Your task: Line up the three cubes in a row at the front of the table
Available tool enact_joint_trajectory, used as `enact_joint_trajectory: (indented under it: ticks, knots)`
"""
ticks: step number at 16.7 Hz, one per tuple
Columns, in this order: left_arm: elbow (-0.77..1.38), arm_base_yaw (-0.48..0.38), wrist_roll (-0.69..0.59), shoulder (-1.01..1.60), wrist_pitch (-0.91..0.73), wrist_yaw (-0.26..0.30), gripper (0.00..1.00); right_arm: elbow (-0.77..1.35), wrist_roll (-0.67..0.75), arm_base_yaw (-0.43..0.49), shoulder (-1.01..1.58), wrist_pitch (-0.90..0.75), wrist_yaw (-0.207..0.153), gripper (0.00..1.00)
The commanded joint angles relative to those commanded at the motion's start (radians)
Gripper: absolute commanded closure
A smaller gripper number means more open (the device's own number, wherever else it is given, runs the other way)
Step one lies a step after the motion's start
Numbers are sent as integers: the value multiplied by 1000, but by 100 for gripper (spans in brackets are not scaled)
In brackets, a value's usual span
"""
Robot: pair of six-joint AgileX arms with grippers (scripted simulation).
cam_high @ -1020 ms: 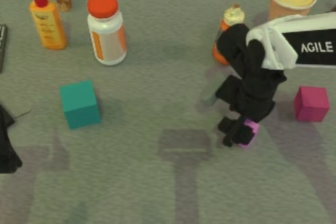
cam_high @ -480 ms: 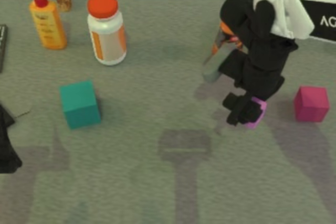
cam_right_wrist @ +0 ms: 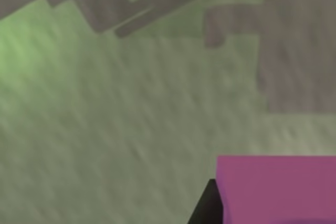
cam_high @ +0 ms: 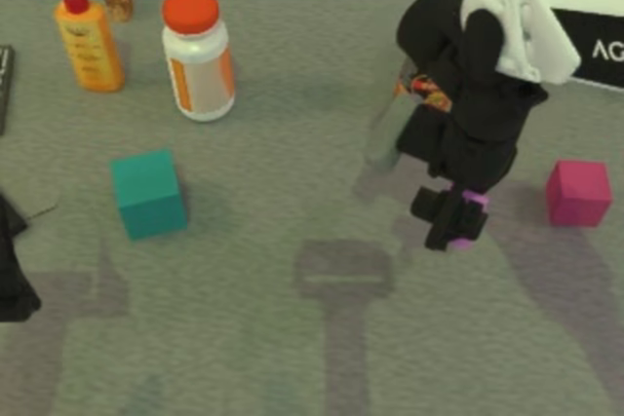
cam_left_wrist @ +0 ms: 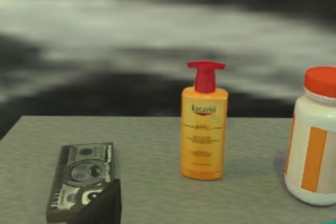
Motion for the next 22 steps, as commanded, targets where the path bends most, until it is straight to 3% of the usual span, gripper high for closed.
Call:
enact_joint_trajectory:
  ticks: [9, 15, 22]
  knots:
    - [0, 0, 0, 0, 0, 0, 0, -129, -344, 145, -137, -14, -11, 100]
    - [0, 0, 0, 0, 0, 0, 0, -141, -348, 145, -131, 4, -11, 100]
    - [0, 0, 0, 0, 0, 0, 0, -284, -347, 149, -48, 234, -11, 100]
